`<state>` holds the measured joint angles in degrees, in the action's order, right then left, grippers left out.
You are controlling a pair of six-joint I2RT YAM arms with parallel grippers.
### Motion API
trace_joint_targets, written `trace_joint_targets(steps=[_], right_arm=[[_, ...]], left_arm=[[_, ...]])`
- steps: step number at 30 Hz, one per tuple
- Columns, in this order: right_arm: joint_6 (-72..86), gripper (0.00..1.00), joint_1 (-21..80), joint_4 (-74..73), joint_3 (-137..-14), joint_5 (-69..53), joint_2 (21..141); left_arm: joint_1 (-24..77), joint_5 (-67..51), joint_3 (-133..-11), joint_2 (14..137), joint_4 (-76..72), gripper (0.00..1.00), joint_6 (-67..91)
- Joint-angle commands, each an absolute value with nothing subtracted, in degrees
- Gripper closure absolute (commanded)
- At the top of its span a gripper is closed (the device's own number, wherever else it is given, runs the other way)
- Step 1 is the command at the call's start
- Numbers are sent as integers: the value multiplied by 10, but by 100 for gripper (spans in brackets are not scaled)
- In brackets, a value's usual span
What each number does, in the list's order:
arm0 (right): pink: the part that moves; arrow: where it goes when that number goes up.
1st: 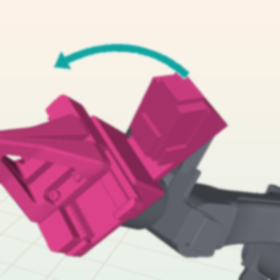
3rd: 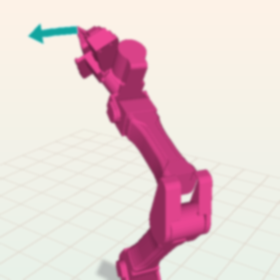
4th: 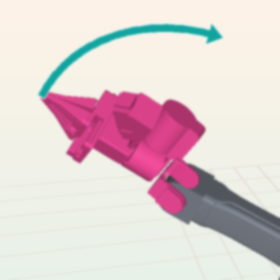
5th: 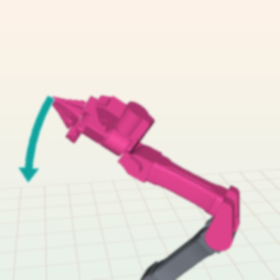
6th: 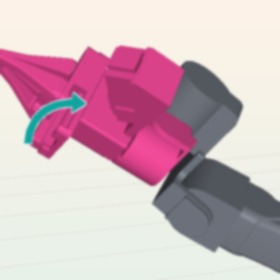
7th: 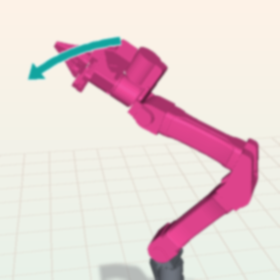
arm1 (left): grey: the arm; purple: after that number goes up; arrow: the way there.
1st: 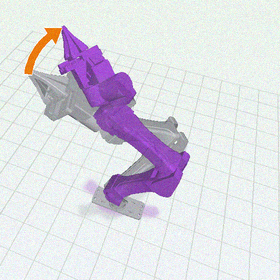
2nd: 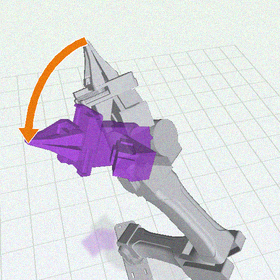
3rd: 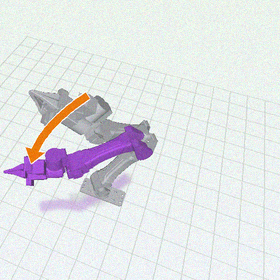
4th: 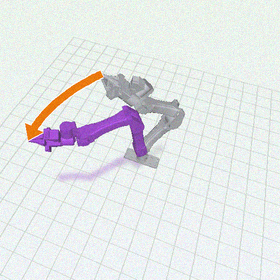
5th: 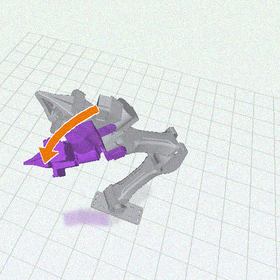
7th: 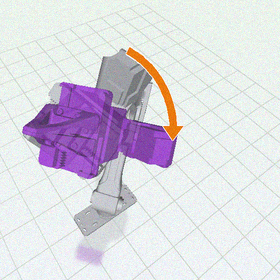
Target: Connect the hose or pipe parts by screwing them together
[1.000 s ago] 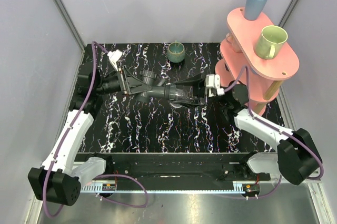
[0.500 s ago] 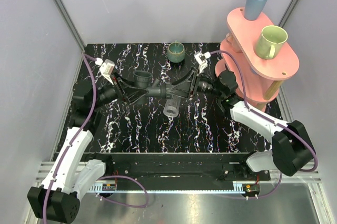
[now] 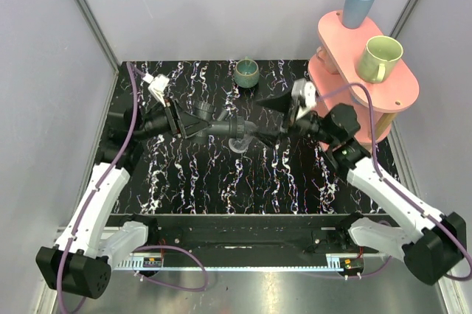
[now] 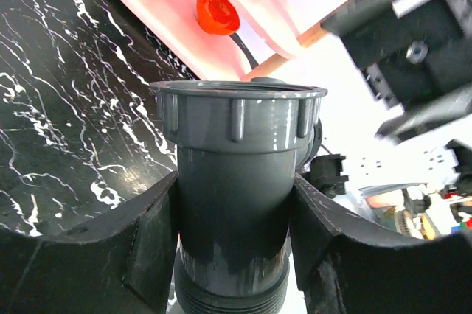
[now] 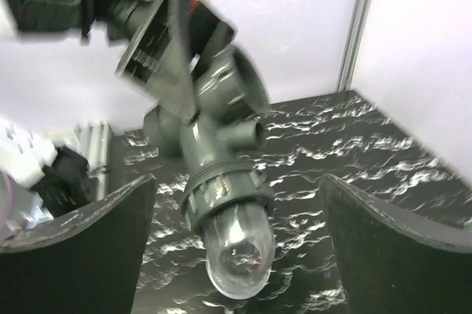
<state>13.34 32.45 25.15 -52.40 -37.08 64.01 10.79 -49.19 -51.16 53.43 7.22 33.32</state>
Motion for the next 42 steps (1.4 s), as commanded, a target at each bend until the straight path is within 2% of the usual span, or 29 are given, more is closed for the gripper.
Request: trace_joint_targets(steps=[1,6,13,16,21,25,27,28,31,32,34,37,38,39,42], right_arm=[[-204,0,327,301,-448,-501,592],[-315,0,336,257,-459,-520,591],[-386,0,362,204,-477,-491,613],[-391,5,379,192,-490,-497,635],[-388,22,395,173,-507,-504,664],[-349,27,403,161,-526,-521,689],[-329,33,404,163,-533,-532,697],[-303,45,405,166,-535,-531,705],[-210,66,405,215,-528,-518,720],[-177,69,405,234,-523,-512,722],[-54,69,403,291,-512,-473,729],[64,52,403,295,-518,-386,731],[82,44,403,287,-519,-359,729],[89,41,403,266,-519,-307,725],[66,32,404,264,-493,-262,699]], left_arm=[[105,-484,-612,565,183,100,363],[101,-506,-671,607,285,100,384],[101,-535,-674,616,286,100,422],[101,-544,-673,619,286,100,425],[101,-548,-666,614,286,100,417],[101,-555,-655,615,285,100,388],[101,-561,-646,613,280,100,370],[101,-559,-643,611,273,100,360],[101,-560,-607,585,194,100,366],[101,-561,-588,571,155,100,364],[101,-552,-569,560,131,100,331],[102,-532,-544,545,142,100,265],[102,-527,-542,543,168,100,247],[102,-524,-540,542,173,100,230],[102,-532,-525,547,169,100,238]])
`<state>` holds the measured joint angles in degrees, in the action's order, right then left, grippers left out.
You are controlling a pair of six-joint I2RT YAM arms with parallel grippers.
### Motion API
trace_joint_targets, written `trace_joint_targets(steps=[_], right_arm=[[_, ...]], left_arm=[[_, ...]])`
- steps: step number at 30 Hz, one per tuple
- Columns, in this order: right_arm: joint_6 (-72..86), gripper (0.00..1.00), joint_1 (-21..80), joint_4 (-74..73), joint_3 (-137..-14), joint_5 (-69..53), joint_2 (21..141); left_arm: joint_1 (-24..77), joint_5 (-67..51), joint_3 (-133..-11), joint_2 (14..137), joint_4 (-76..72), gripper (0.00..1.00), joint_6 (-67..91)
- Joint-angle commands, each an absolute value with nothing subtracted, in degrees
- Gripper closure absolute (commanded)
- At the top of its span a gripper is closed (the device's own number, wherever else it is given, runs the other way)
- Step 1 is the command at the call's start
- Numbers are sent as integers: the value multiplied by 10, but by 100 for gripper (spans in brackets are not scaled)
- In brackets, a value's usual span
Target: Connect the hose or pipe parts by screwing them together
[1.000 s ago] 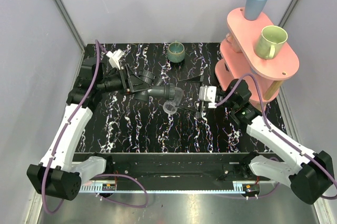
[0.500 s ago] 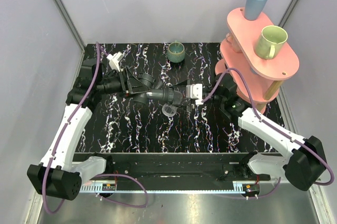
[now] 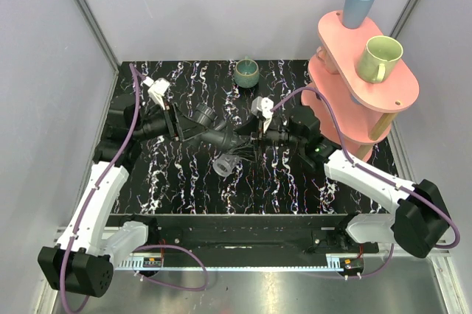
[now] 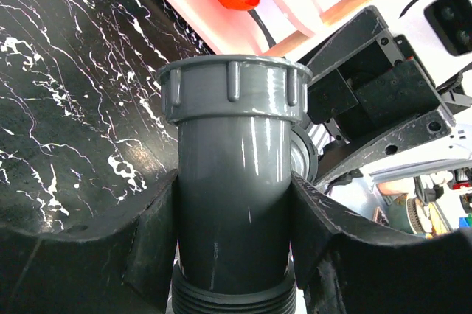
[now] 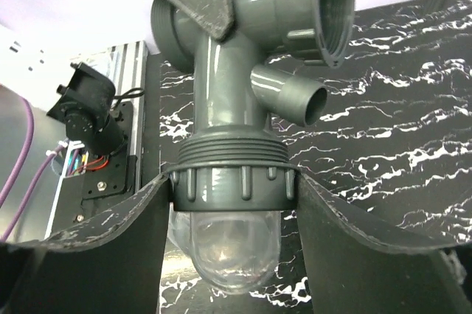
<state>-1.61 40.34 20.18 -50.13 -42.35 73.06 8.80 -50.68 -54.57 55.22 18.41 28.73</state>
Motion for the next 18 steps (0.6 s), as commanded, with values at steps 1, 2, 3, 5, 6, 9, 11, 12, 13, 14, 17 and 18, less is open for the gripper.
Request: trace_joint_targets(steps=[1,2,3,5,6,9,11,12,13,14,17,18], right_arm=[[44,32,403,264,-490,-257,696],[34,33,404,251,-494,-244,694],[17,33,403,243,-499,-240,695],[6,33,404,226,-516,-229,695],[4,33,404,222,-519,-226,695],[-27,35,403,225,-523,-215,695],[-40,39,404,230,-523,-204,698],[-58,41,403,230,-525,-204,701],[-68,42,404,229,-527,-204,702],[-76,42,404,222,-540,-208,704],[-108,38,403,187,-581,-209,715],[-122,37,404,183,-588,-207,720]], left_arm=[[102,-540,-516,548,160,100,247],[102,-542,-512,554,150,100,255],[102,-547,-510,557,150,100,262],[102,-549,-504,565,150,100,266],[102,-545,-501,566,150,100,266],[102,-530,-489,561,149,100,268],[102,-524,-481,560,153,100,269],[102,-518,-483,562,164,100,259],[102,-512,-491,569,179,100,250],[101,-505,-495,571,206,100,242],[101,-483,-504,578,230,100,226],[102,-475,-504,580,232,100,224]])
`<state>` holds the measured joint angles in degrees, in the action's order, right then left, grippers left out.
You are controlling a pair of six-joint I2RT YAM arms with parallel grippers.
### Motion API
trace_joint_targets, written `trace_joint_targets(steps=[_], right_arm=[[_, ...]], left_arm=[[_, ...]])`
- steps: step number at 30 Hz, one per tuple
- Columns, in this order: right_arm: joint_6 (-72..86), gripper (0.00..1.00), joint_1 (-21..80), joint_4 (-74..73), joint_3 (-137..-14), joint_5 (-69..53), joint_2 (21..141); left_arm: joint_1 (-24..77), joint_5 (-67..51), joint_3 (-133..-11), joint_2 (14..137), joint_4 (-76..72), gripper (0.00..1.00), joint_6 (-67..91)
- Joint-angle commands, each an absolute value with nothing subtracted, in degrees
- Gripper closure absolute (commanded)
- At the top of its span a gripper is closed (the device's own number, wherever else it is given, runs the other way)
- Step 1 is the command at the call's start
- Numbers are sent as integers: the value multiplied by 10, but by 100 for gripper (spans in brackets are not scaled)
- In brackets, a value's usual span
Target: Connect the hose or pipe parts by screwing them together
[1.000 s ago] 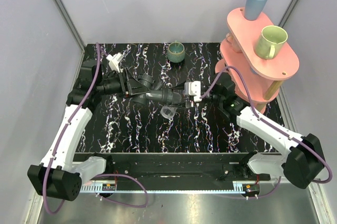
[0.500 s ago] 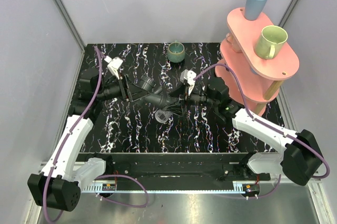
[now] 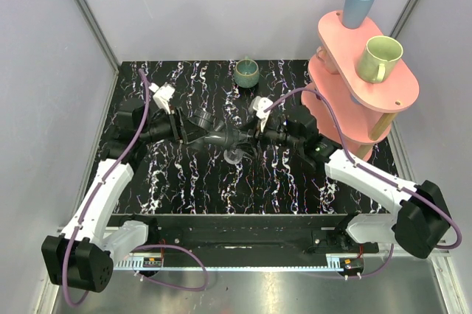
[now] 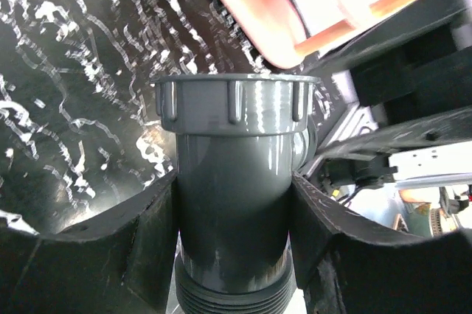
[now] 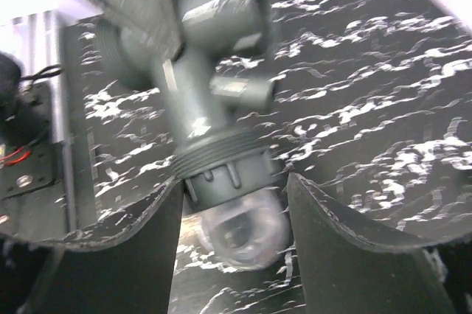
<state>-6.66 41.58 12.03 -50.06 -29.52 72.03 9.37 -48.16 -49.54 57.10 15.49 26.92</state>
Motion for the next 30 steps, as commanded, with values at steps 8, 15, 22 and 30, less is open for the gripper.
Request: trace_joint_targets(steps=[8,15,22,30], right_arm=[[-202,30,403,136,-648,-177,733],[-258,20,403,119,-551,-351,650],[-176,26,405,149,-471,-411,602],[-126,30,410,177,-457,-468,630]], left_arm=[[101,-466,-497,592,231,100,239],[100,-446,-506,591,228,100,289],[98,-474,-518,606,206,100,343],[98,-486,-512,602,194,100,363]])
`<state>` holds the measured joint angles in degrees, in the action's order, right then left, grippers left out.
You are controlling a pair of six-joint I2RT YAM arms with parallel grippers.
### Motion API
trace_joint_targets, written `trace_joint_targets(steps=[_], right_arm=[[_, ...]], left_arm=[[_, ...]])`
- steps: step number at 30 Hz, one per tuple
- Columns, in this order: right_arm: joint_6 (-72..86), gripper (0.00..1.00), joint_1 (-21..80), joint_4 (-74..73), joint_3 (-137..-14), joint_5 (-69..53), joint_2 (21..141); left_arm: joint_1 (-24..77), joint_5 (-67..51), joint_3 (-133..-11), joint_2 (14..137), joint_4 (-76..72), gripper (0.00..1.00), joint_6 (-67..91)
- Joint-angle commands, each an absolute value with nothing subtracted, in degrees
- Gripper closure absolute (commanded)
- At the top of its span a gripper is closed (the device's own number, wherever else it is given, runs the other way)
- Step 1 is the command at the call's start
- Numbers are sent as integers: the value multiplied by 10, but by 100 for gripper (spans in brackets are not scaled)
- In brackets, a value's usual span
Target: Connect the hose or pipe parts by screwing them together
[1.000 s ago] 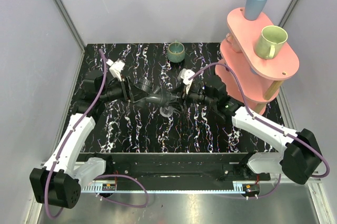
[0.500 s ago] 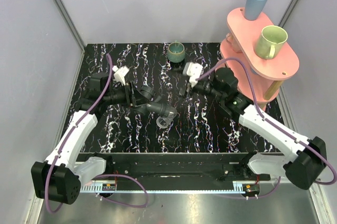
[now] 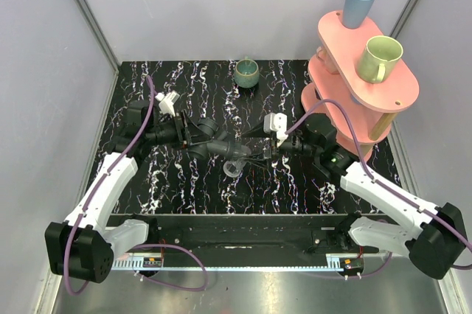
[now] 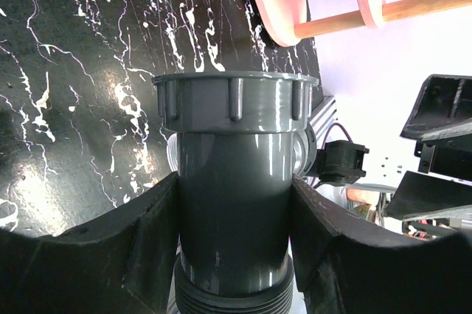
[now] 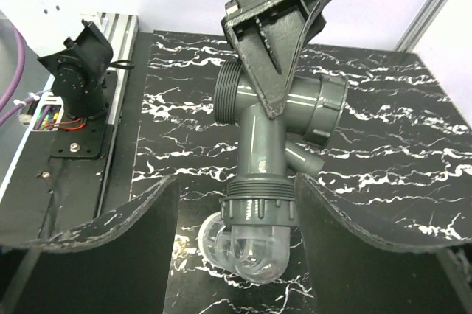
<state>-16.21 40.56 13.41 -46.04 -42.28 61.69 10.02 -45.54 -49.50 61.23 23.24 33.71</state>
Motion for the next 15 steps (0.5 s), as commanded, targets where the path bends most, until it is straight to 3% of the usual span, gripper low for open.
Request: trace_joint_targets(steps=[1,6,12,15], right_arm=[[-124,30,411,178,-455,-468,635],[-118,27,416,188,-459,-454,685],[-131,25,432,86,-512,-400,752],[-107,20,434,114,-508,-404,773]], left_arm=[[98,-489,-512,602,196,100,361],[98,-496,-519,595,207,100,356],[98,-519,-520,572,206,100,355],[98,-532,-520,565,202,100,346]])
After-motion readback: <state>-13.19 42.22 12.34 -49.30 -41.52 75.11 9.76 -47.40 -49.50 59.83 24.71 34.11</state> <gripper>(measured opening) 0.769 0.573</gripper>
